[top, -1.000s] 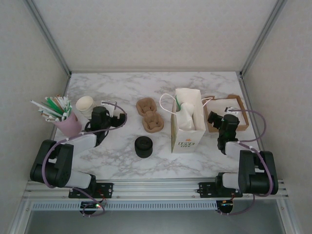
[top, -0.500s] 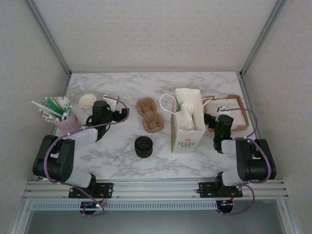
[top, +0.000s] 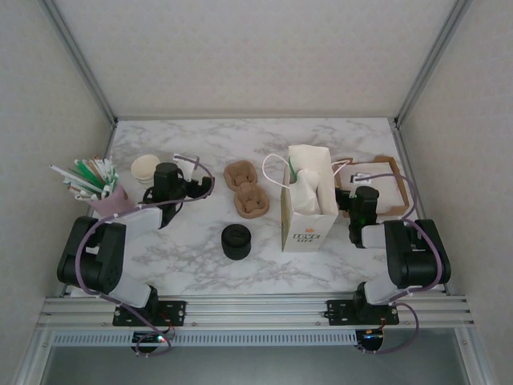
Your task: Pack the takeout coffee
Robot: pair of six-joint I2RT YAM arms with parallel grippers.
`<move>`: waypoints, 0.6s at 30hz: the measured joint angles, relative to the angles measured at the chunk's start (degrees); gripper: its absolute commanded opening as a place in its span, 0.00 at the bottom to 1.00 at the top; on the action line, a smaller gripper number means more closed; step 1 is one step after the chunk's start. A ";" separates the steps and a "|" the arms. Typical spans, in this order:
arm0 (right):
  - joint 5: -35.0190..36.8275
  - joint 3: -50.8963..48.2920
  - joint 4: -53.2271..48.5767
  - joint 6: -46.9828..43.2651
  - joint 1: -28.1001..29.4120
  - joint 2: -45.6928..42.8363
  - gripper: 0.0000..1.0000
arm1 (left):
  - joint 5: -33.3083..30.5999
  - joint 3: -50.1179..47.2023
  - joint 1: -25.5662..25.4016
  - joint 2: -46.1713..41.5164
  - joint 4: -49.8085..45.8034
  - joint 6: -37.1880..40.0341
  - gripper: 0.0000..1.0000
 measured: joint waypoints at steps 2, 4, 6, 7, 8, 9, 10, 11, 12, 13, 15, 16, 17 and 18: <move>-0.59 0.07 -0.02 -0.02 0.00 0.00 0.99 | 0.00 0.07 0.00 0.46 0.00 0.20 0.99; -0.87 0.07 -0.04 -0.04 0.00 0.00 0.99 | 0.00 0.09 0.00 0.85 0.00 0.42 1.00; -0.98 0.07 -0.02 -0.04 0.00 0.00 0.99 | 0.00 0.33 0.00 1.36 -0.11 0.63 0.99; -1.01 0.07 -0.04 -0.04 0.00 0.00 0.99 | 0.02 0.63 0.00 1.68 -0.13 0.72 0.99; -1.01 0.07 -0.04 -0.04 0.00 0.00 0.99 | 0.02 0.94 0.00 1.97 -0.13 0.81 0.99; -1.01 0.07 -0.02 -0.04 0.00 0.00 0.99 | 0.02 1.27 0.00 2.23 -0.13 0.85 1.00; -1.01 0.07 -0.04 -0.04 0.00 0.00 0.99 | 0.00 1.53 0.00 2.34 -0.13 0.90 0.99; -1.01 0.07 -0.04 -0.04 0.00 0.00 0.99 | 0.00 1.68 0.00 2.36 -0.13 1.01 0.99; -1.01 0.07 -0.02 -0.04 0.00 0.00 0.99 | 0.00 1.73 0.00 2.36 -0.09 1.01 1.00; -1.01 0.07 -0.02 -0.04 0.00 0.00 0.99 | 0.00 1.73 0.02 2.36 -0.09 1.03 1.00; -1.01 0.07 -0.04 -0.04 0.00 0.00 0.99 | 0.00 1.73 0.15 2.36 -0.11 1.01 1.00; -1.01 0.07 -0.02 -0.04 0.00 0.00 0.99 | 0.00 1.73 0.31 2.36 -0.09 1.01 1.00; -1.01 0.07 -0.04 -0.04 0.00 0.00 0.99 | -0.02 1.70 0.44 2.36 -0.11 1.01 1.00; -1.01 0.07 -0.04 -0.04 0.00 0.00 0.99 | -0.02 1.51 0.63 2.36 0.15 1.01 1.00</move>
